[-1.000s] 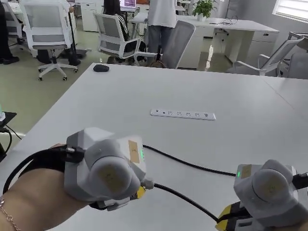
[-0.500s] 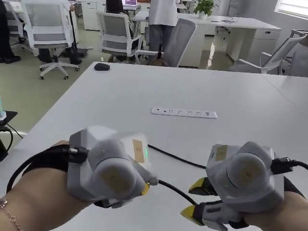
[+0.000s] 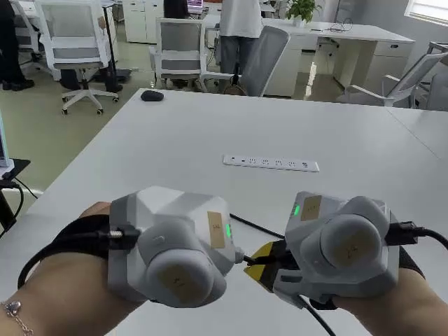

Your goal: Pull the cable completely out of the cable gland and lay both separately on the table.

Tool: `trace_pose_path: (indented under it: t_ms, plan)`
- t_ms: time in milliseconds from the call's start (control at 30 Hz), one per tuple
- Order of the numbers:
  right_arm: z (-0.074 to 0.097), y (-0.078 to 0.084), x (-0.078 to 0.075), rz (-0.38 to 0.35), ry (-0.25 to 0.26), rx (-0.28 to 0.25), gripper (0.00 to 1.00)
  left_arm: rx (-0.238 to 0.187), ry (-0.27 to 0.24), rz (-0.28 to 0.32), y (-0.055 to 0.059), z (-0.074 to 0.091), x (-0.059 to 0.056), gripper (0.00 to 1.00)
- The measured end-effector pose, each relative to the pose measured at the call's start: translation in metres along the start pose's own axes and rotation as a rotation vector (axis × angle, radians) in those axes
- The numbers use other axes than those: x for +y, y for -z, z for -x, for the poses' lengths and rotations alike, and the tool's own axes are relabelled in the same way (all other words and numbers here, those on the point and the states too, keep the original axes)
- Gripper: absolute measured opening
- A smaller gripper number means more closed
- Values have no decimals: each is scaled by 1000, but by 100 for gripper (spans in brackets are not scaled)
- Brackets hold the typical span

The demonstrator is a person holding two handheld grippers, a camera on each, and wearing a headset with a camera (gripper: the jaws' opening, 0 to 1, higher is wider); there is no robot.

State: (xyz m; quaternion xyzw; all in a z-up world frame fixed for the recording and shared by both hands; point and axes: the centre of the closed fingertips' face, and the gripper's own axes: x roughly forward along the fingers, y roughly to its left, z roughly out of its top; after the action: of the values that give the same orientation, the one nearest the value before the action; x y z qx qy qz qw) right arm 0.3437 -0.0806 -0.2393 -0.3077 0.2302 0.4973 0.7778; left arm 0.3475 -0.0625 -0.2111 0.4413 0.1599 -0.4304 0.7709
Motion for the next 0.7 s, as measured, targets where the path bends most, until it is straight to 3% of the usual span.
trace_pose_path:
  t_ms: [567, 700]
  plan:
    - [4, 57, -3, -56, 17, 124, 3, 9, -26, 6, 7, 4, 11, 17]
    - [3, 78, -4, -67, 19, 175, 3, 7, -29, 7, 7, 5, 12, 17]
